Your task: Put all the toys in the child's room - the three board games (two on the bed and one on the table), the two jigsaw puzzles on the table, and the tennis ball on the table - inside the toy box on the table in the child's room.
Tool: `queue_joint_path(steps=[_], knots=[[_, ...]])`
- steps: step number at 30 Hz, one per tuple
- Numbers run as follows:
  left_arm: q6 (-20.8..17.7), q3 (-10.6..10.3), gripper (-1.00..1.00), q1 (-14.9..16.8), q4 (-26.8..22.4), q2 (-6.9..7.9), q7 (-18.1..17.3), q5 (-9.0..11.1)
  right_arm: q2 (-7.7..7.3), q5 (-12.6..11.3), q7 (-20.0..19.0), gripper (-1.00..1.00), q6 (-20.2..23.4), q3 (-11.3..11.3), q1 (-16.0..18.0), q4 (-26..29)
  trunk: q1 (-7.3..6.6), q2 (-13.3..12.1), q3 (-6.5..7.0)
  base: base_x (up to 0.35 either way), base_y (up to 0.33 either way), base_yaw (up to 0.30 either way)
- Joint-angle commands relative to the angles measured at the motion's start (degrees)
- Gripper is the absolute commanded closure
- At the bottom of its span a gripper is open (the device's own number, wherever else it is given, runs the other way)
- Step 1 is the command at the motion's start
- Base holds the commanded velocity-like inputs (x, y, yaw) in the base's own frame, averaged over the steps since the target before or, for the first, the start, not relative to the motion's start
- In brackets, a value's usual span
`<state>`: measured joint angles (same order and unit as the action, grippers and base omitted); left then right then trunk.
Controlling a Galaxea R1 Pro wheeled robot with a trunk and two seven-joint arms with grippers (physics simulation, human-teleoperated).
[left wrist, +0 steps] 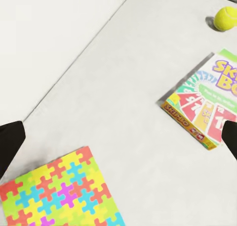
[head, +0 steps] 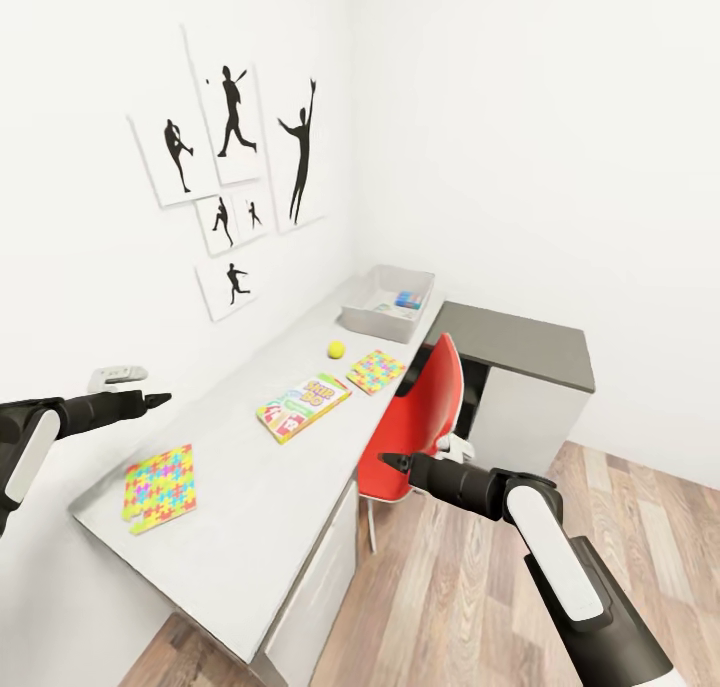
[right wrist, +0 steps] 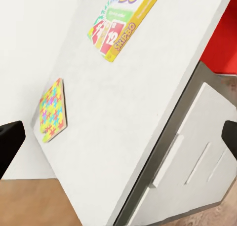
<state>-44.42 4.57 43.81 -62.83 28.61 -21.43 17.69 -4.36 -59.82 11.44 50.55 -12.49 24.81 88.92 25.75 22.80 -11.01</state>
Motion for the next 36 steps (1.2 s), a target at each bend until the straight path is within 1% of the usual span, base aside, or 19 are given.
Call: queue_joint_path(steps=[1, 5, 20, 25, 36], knots=[[-0.3, 0.1, -1.00, 0.1, 0.0, 0.01, -0.2, 0.1, -0.04, -0.6, 0.6, -1.00, 0.1, -0.1, 0.1, 0.1, 0.04, 0.1, -0.12, 0.001, 0.228, -0.021], [-0.3, 0.1, -1.00, 0.1, 0.1, 0.05, -0.2, 0.1, -0.04, -0.6, 0.6, -1.00, 0.1, 0.0, 0.1, 0.1, 0.04, 0.1, -0.12, 0.000, 0.115, -0.129], [-0.3, 0.1, -1.00, 0.1, 0.1, 0.13, -0.2, 0.0, -0.04, -0.4, 0.6, -1.00, 0.1, 0.0, 0.1, 0.1, 0.04, 0.1, -0.12, 0.000, 0.010, -0.236], [-0.3, 0.1, -1.00, 0.1, 0.1, 0.13, -0.2, 0.0, -0.04, -0.4, 0.6, -1.00, 0.1, 0.0, 0.1, 0.1, 0.04, 0.1, -0.12, -0.047, 0.148, -0.240], [-0.3, 0.1, -1.00, 0.1, 0.2, 0.13, -0.2, 0.0, -0.04, -0.4, 0.6, -1.00, 0.1, 0.0, 0.1, 0.1, 0.04, 0.1, -0.12, -0.067, 0.051, -0.048]])
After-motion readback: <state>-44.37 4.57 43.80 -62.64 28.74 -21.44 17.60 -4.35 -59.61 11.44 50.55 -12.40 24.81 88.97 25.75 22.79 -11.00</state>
